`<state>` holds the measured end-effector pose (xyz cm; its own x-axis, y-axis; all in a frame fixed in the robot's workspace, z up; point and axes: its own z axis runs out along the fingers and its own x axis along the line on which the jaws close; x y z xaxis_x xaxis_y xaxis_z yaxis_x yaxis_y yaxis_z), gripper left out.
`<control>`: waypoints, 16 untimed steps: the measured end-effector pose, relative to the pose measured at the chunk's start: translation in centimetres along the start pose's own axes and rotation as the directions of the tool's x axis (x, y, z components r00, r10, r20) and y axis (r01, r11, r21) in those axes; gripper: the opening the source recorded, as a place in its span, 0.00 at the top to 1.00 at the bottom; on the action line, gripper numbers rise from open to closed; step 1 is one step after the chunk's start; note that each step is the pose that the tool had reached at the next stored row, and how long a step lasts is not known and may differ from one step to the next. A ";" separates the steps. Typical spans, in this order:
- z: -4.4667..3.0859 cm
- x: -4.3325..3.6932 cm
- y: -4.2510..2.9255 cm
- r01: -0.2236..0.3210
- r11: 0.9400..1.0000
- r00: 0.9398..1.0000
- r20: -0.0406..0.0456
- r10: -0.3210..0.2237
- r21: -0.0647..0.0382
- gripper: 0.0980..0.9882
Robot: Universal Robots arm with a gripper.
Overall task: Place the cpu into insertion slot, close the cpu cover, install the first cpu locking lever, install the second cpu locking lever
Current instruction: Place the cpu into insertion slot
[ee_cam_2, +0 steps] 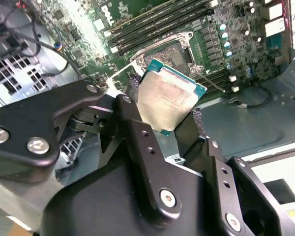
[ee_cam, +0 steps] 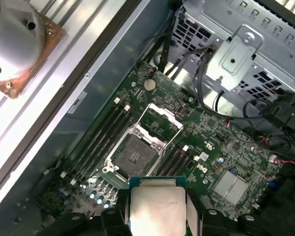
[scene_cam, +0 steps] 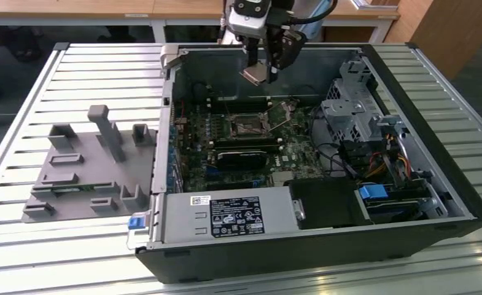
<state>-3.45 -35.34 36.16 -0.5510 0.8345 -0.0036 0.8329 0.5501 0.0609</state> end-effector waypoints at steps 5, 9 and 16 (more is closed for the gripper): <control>0.06 0.00 0.00 -0.074 0.997 0.997 0.005 0.074 0.001 0.50; 0.12 0.01 0.00 -0.141 0.990 0.990 0.009 0.141 0.000 0.50; 0.37 0.01 -0.02 -0.309 0.951 0.951 0.020 0.309 -0.001 0.50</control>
<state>-3.45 -35.33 35.78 -0.2651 0.9642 -0.0042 0.9624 0.2649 0.0605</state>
